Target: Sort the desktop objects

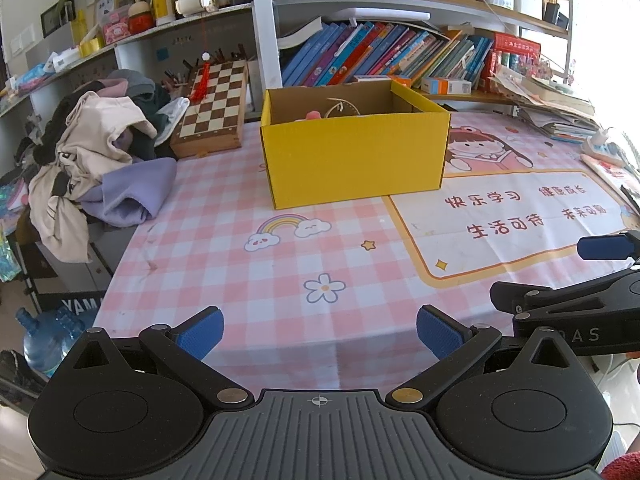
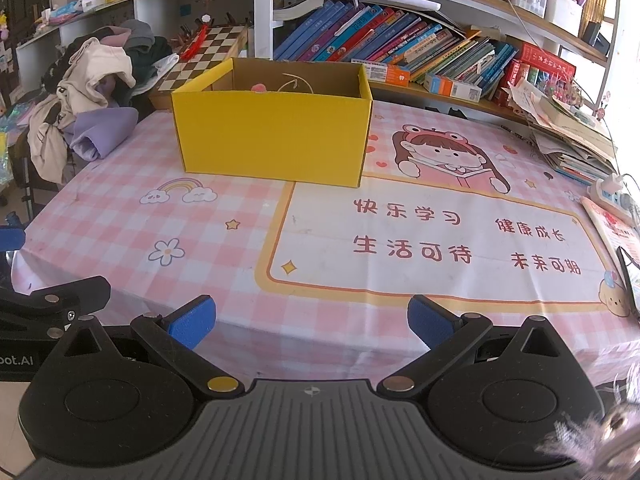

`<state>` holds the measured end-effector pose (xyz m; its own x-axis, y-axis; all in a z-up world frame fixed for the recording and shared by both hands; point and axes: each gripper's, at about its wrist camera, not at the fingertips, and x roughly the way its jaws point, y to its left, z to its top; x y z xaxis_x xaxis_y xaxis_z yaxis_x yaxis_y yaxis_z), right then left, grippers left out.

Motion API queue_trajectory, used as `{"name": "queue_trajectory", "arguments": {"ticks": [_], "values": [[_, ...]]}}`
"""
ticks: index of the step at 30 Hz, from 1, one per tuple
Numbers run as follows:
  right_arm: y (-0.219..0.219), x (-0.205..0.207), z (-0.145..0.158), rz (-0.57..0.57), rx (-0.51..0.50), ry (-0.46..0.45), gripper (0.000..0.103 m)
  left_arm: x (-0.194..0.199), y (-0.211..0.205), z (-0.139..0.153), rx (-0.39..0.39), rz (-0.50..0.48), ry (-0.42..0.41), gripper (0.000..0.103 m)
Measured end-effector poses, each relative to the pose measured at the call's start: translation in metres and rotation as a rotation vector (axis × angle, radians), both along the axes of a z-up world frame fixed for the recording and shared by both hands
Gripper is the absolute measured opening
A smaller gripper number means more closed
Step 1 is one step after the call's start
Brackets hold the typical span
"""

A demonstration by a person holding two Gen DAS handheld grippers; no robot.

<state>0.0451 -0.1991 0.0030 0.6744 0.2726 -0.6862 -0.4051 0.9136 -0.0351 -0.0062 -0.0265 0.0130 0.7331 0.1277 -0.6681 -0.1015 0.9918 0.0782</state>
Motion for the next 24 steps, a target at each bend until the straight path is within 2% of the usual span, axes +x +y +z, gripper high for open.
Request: {"name": "queue_trajectory", "arguments": {"ticks": [24], "values": [[-0.0031, -0.0024, -0.0006, 0.000, 0.002, 0.004, 0.103, -0.0033, -0.0028, 0.0023, -0.011, -0.016, -0.012, 0.103]]}}
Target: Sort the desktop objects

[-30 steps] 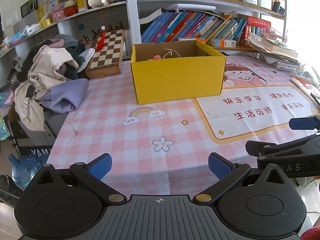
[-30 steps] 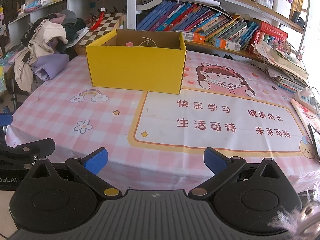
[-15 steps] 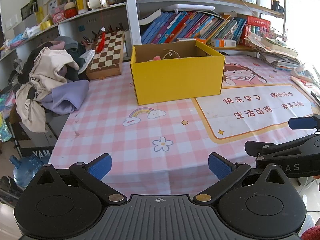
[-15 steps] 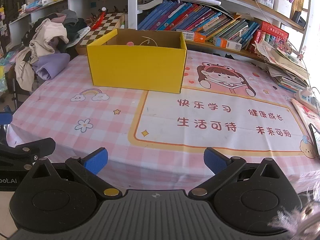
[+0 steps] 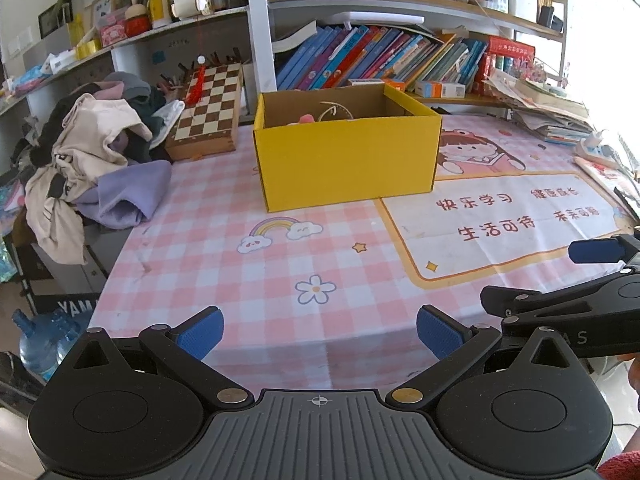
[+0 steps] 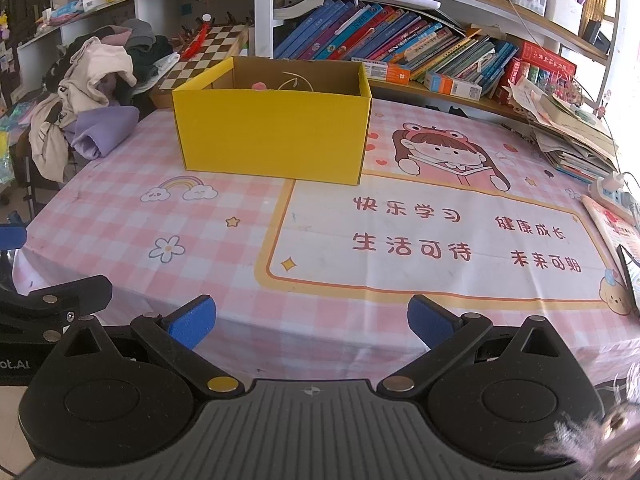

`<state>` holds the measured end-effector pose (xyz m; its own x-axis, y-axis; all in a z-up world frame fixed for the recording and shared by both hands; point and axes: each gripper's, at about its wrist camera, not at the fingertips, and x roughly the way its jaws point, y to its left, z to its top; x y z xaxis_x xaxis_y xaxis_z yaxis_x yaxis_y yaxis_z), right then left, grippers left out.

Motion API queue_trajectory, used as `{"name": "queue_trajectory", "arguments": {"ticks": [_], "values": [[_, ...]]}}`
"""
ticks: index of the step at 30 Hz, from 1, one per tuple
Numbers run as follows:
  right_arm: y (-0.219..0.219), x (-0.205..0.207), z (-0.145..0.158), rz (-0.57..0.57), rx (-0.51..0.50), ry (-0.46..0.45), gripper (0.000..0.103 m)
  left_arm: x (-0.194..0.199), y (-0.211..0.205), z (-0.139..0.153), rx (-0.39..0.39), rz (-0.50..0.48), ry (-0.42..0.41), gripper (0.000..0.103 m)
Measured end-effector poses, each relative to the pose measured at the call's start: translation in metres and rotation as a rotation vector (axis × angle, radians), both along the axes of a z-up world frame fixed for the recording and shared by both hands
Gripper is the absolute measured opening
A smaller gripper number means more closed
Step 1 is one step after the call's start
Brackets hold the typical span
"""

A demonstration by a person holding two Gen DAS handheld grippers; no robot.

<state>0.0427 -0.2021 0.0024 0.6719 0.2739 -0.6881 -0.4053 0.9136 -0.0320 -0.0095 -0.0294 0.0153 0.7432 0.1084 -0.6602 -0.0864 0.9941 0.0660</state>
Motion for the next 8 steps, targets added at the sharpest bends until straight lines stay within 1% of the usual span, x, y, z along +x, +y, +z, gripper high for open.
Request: {"name": "queue_trajectory", "arguments": {"ticks": [8], "values": [[0.0025, 0.0004, 0.0007, -0.003, -0.003, -0.008, 0.103, 0.0023, 0.0028, 0.0025, -0.009, -0.006, -0.016, 0.103]]}}
